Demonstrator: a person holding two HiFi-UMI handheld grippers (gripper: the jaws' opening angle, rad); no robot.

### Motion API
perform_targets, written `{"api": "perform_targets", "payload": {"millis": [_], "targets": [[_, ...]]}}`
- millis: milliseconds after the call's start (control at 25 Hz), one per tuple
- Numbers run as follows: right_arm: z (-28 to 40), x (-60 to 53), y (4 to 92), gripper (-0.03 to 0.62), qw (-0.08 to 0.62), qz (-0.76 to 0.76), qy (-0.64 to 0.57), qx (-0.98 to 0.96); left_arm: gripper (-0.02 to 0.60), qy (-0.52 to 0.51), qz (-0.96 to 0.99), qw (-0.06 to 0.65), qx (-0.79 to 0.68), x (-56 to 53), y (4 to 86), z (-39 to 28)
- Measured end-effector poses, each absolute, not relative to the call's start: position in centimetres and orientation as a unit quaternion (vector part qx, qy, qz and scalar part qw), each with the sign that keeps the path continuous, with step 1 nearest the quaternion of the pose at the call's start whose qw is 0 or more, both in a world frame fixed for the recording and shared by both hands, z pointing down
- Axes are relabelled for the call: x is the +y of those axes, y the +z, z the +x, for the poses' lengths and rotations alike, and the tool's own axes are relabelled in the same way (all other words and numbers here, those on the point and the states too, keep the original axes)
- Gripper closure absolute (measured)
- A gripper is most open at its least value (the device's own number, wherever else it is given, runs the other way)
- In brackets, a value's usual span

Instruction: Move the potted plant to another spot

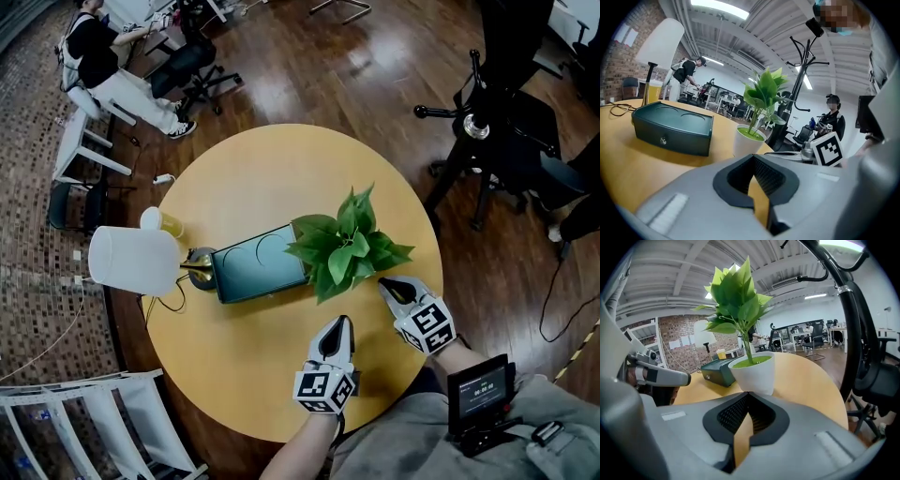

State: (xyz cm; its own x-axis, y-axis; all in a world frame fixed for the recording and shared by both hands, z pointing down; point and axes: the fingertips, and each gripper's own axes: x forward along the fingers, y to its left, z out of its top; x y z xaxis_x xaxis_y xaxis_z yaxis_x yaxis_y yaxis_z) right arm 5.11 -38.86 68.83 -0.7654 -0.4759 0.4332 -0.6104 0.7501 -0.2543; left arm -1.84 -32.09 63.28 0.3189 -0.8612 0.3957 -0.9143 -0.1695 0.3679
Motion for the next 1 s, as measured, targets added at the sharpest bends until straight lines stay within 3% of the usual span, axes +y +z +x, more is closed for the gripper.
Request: {"api": "perform_targets", "payload": {"millis": [280, 400, 600, 800, 1000], "targets": [[4.7, -40.0, 69.4, 0.588, 0.181, 0.285, 0.181, -0.924, 0.581, 0.065, 0.759, 0.280, -0.585, -35.1, 66.1, -1.9], [4.4, -39.9, 69.7, 0.515, 0.193, 0.277, 0.173, -0.925, 0.581, 0.072, 0.757, 0.282, -0.586, -35.8, 66.7, -1.9], [3.7, -40.2, 69.6, 0.317, 0.200, 0.268, 0.163, -0.928, 0.581, 0.079, 0.753, 0.286, -0.588, -36.2, 67.1, -2.3], [2.0, -41.1, 70.0, 0.174, 0.202, 0.251, 0.147, -0.935, 0.581, 0.082, 0.748, 0.288, -0.592, -36.5, 67.9, -2.8], [0.8, -42.2, 71.1, 0.116, 0.221, 0.255, 0.139, -0.931, 0.581, 0.082, 0.745, 0.286, -0.597, -36.7, 68.4, -3.4]]}}
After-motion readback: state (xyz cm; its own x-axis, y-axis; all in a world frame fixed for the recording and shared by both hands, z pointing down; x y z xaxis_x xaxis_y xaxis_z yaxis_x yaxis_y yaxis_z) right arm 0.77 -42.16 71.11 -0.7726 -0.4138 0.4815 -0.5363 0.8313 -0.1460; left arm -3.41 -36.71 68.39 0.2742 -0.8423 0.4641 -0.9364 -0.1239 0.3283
